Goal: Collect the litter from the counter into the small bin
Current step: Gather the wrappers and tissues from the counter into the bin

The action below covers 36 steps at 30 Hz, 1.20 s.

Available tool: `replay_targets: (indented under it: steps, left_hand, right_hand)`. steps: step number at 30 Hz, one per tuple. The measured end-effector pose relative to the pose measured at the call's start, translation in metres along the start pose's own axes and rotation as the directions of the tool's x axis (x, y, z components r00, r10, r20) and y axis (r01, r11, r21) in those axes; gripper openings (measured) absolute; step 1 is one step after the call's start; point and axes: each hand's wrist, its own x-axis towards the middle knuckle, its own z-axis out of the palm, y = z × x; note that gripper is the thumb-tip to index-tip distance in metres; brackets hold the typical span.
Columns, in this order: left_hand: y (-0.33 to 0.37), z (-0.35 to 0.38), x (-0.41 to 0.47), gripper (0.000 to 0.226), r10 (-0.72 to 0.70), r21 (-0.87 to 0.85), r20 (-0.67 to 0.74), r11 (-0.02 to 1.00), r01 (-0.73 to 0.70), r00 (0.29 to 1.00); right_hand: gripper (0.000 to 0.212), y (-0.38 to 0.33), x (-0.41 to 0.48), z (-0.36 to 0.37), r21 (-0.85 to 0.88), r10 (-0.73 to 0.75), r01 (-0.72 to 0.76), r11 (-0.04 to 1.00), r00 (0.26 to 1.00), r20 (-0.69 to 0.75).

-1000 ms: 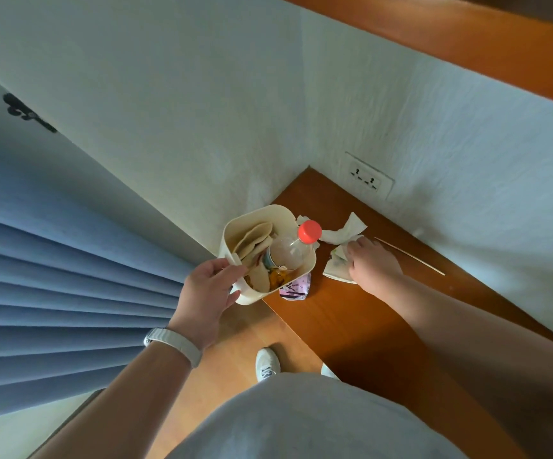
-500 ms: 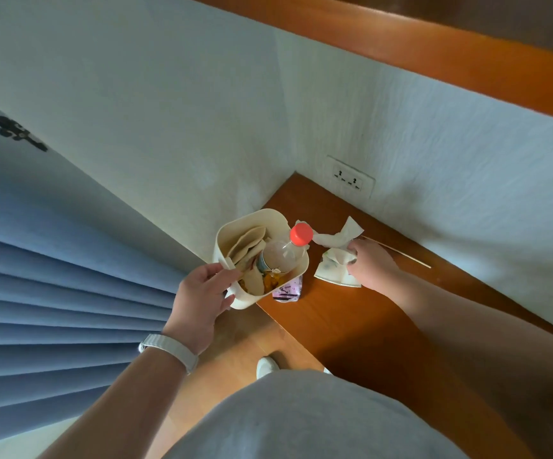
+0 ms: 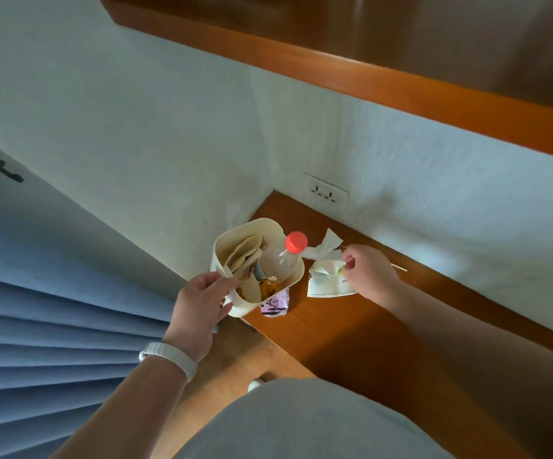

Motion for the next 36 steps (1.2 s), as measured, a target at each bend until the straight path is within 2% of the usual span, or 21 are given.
replay_targets:
  steps: [4, 6, 8, 10, 13, 16, 18, 21, 23, 27, 30, 32, 36]
  left_hand:
    - [-0.003, -0.007, 0.006, 0.029, -0.003, 0.017, -0.017, 1.0, 0.003, 1.0]
    - [-0.003, -0.009, 0.008, 0.026, 0.022, 0.053, -0.006, 0.998, -0.022, 1.0]
    - [0.0, -0.009, 0.009, 0.019, -0.005, -0.016, -0.008, 1.0, 0.005, 1.0]
    - [0.001, -0.009, 0.011, 0.022, -0.012, -0.017, -0.026, 1.0, 0.011, 1.0]
    - [0.002, -0.006, 0.012, 0.027, 0.011, 0.018, -0.014, 1.0, -0.011, 1.0]
    - [0.004, -0.005, 0.011, 0.016, -0.002, -0.006, -0.025, 1.0, 0.002, 1.0]
    - [0.005, -0.006, 0.01, 0.012, -0.016, -0.028, -0.023, 0.999, 0.015, 1.0]
    - [0.005, -0.009, 0.009, 0.022, -0.001, -0.023, -0.011, 1.0, 0.0, 1.0]
    - [0.005, -0.011, 0.009, 0.024, 0.012, -0.016, -0.018, 1.0, -0.012, 1.0]
    - [0.006, -0.015, 0.008, 0.02, 0.028, -0.013, -0.018, 1.0, -0.028, 0.999]
    - [0.005, -0.018, 0.008, 0.026, 0.027, -0.016, -0.022, 1.0, -0.027, 0.999]
    - [0.004, -0.02, 0.008, 0.029, 0.025, -0.005, -0.022, 1.0, -0.025, 0.999]
    - [0.003, -0.023, 0.008, 0.031, 0.007, 0.006, -0.036, 1.0, -0.006, 0.999]
  right_hand:
    - [0.019, -0.02, -0.009, -0.039, 0.107, -0.022, 0.036, 0.994, 0.992, -0.125]
    - [0.017, -0.03, -0.013, -0.059, 0.17, -0.028, 0.064, 0.983, 0.979, -0.204]
    - [0.017, -0.043, -0.018, -0.078, 0.236, -0.03, 0.099, 0.967, 0.959, -0.281]
    - [0.018, -0.059, -0.022, -0.093, 0.269, -0.06, 0.162, 0.949, 0.935, -0.35]
    - [0.018, -0.089, -0.028, -0.104, 0.235, -0.174, 0.294, 0.927, 0.888, -0.425]
    - [0.015, -0.122, -0.031, -0.096, 0.081, -0.386, 0.483, 0.872, 0.779, -0.494]
    - [0.013, -0.142, -0.033, -0.087, -0.069, -0.537, 0.572, 0.817, 0.713, -0.452]
    - [0.014, -0.16, -0.037, -0.069, -0.29, -0.702, 0.64, 0.711, 0.667, -0.249]
    - [0.02, -0.168, -0.041, -0.056, -0.37, -0.741, 0.661, 0.653, 0.659, -0.129]
    - [0.02, -0.177, -0.043, -0.037, -0.388, -0.752, 0.702, 0.597, 0.659, 0.037]
    - [0.016, -0.18, -0.042, -0.032, -0.39, -0.746, 0.708, 0.589, 0.662, 0.074]
    - [0.012, -0.18, -0.043, -0.033, -0.386, -0.765, 0.728, 0.566, 0.638, 0.084]
    - [0.016, -0.168, -0.048, -0.047, -0.396, -0.813, 0.749, 0.532, 0.582, 0.008]
